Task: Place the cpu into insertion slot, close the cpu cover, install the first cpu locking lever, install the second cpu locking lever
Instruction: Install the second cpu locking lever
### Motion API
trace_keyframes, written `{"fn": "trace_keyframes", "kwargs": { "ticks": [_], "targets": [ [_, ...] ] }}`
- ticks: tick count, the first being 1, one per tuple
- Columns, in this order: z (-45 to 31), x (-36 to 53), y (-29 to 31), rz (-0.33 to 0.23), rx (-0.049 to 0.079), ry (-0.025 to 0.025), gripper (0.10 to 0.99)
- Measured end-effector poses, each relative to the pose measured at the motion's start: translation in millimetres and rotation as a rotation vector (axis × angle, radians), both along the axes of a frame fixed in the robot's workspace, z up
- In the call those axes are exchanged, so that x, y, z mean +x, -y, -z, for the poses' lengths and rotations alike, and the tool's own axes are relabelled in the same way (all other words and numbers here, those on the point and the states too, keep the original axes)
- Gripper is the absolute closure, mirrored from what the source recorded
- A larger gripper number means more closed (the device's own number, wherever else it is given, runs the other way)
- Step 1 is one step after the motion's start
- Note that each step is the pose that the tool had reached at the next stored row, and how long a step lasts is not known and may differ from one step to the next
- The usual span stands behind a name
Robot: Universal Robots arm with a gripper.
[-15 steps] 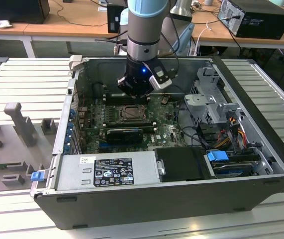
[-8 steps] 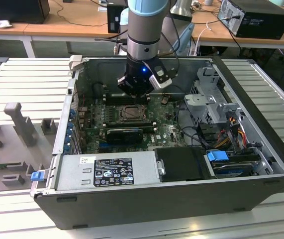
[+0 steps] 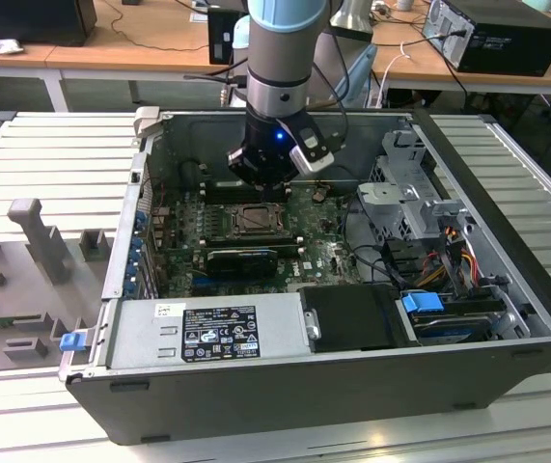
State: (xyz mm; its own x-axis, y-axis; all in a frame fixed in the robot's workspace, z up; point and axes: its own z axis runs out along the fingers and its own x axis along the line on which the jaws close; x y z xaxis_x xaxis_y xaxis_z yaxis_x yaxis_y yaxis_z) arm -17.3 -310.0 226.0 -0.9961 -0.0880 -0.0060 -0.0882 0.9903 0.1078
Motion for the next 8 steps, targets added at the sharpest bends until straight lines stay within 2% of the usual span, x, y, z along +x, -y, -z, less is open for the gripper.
{"fn": "trace_keyframes", "kwargs": {
  "ticks": [8],
  "targets": [
    [0.0, 0.0, 1.7, 0.0, 0.0, 0.0, 0.98]
  ]
}}
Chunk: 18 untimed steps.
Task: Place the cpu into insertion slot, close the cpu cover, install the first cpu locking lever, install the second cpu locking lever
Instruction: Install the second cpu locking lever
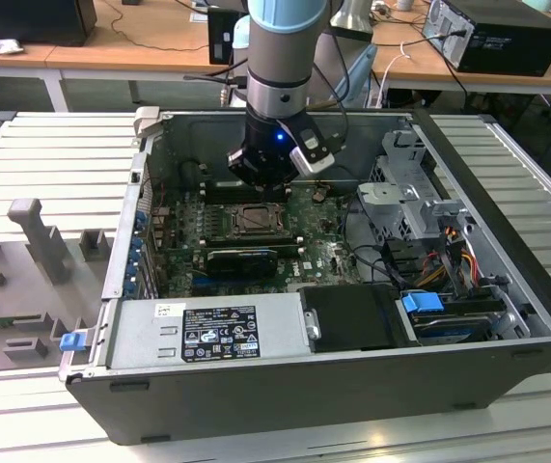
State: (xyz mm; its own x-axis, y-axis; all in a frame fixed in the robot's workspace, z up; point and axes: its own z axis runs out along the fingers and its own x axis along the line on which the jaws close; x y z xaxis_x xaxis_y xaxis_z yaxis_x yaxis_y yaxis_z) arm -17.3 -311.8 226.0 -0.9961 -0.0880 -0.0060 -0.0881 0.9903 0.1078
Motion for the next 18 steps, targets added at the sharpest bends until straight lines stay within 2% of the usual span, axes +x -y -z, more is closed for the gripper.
{"fn": "trace_keyframes", "kwargs": {
  "ticks": [12, 15, 18],
  "targets": [
    [-0.1, 0.0, 3.8, 0.0, 0.0, -0.0001, 0.98],
    [-6.0, 0.0, 4.0, 0.0, 0.0, 0.0, 0.98],
    [-6.7, 0.0, 4.2, 0.0, 0.0, 0.0, 0.98]
  ]
}}
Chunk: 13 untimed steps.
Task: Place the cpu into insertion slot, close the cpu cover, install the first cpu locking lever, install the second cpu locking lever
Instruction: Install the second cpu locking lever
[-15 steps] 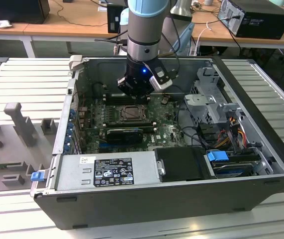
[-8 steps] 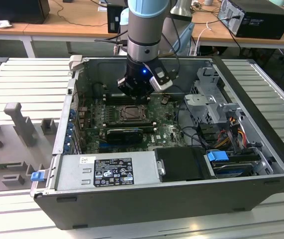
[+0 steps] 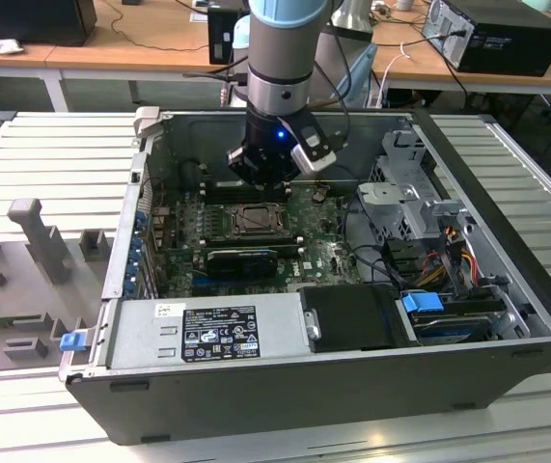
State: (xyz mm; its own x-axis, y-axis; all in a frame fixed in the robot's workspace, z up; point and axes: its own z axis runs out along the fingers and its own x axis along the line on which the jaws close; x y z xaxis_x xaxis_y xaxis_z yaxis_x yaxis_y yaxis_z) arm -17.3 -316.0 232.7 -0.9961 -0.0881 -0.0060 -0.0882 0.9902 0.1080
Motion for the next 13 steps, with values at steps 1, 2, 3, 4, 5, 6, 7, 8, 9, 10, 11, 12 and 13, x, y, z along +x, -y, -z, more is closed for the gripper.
{"fn": "trace_keyframes", "kwargs": {
  "ticks": [1, 2, 3, 4, 5, 6, 7, 8, 9, 10, 11, 12, 13],
  "targets": [
    [-0.2, 0.0, 0.1, 0.0, 0.0, 0.0, 0.98],
    [-0.3, 0.0, 0.2, 0.0, 0.0, -0.0001, 0.98],
    [-0.4, 0.0, 0.4, 0.0, 0.0, -0.0001, 0.98],
    [-0.5, 0.0, 0.7, 0.0, 0.0, 0.0, 0.98],
    [-0.5, 0.0, 1.0, 0.0, 0.0, 0.0, 0.98],
    [-0.5, 0.0, 1.3, 0.0, 0.0, 0.0, 0.98],
    [-0.5, 0.0, 1.8, 0.0, 0.0, -0.0001, 0.98],
    [-0.5, 0.0, 2.4, 0.0, 0.0, -0.0001, 0.98],
    [-0.5, 0.0, 3.7, 0.0, 0.0, 0.0, 0.98],
    [-0.5, 0.0, 5.2, 0.0, 0.0, 0.0, 0.98],
    [-0.5, 0.0, 6.7, 0.0, 0.0, 0.0, 0.98],
    [-0.5, 0.0, 7.6, 0.0, 0.0, 0.0, 0.98],
    [-0.5, 0.0, 8.6, 0.0, 0.0, -0.0001, 0.98]
  ]
}}
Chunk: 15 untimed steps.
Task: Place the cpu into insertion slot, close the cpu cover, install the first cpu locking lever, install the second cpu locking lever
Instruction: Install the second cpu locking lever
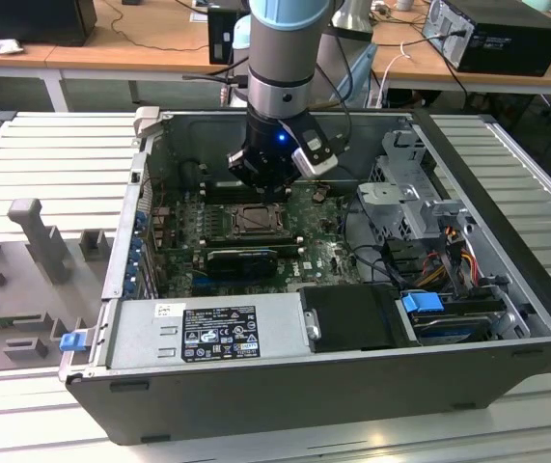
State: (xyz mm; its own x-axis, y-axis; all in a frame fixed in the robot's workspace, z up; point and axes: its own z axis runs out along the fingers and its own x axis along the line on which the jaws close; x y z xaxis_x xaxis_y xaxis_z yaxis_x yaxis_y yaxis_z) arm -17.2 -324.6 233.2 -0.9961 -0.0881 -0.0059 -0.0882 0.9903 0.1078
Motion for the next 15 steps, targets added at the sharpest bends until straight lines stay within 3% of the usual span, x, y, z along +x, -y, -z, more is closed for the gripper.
{"fn": "trace_keyframes", "kwargs": {
  "ticks": [9, 15],
  "targets": [
    [0.0, 0.0, 7.3, 0.0, 0.0, 0.0, 0.98],
    [-3.0, 0.1, 8.6, 0.0, 0.0, 0.0002, 0.98]
  ]
}}
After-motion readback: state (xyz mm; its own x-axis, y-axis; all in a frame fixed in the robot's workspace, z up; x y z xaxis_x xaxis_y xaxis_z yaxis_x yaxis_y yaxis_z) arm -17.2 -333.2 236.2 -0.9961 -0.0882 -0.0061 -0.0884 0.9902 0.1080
